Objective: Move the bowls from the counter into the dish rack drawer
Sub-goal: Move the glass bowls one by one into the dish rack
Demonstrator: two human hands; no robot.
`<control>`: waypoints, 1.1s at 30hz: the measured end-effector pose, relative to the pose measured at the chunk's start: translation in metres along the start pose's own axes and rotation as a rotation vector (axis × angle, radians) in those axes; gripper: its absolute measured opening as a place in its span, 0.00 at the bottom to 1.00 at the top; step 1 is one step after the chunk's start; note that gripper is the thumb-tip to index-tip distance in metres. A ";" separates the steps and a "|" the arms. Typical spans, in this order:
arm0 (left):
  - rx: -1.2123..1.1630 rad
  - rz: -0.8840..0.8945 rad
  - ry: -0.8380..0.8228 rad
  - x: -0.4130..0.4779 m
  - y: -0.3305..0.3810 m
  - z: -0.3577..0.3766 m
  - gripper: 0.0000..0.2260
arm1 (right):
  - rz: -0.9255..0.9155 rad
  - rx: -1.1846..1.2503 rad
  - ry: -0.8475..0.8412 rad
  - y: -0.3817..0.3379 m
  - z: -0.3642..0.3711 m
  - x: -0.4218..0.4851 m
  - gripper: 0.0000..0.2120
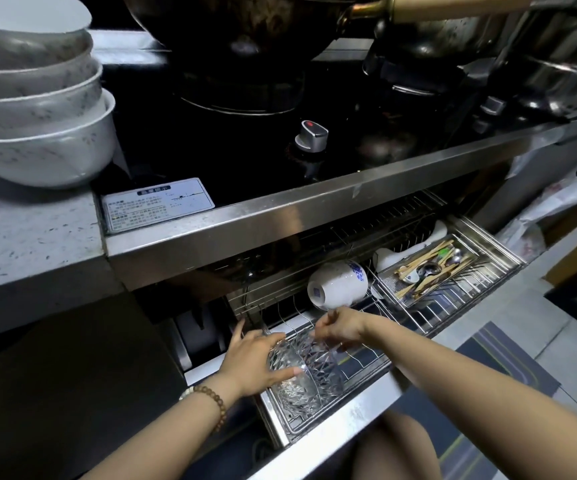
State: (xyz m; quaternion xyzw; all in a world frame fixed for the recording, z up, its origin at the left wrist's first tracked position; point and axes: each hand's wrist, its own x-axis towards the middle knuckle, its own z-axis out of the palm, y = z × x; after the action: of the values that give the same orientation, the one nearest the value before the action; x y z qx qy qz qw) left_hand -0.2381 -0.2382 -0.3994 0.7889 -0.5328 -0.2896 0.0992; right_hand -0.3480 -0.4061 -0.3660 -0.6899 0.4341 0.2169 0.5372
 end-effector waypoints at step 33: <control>-0.514 0.371 0.846 -0.266 0.023 -0.282 0.12 | -1.120 -0.069 0.247 -0.225 0.066 -0.282 0.19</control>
State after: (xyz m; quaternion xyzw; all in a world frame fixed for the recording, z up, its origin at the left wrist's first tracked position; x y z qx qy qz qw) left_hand -0.1673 -0.0516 -0.0662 0.6794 -0.4888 -0.0447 0.5454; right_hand -0.2987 -0.2316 -0.0474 -0.8519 0.0547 -0.1689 0.4927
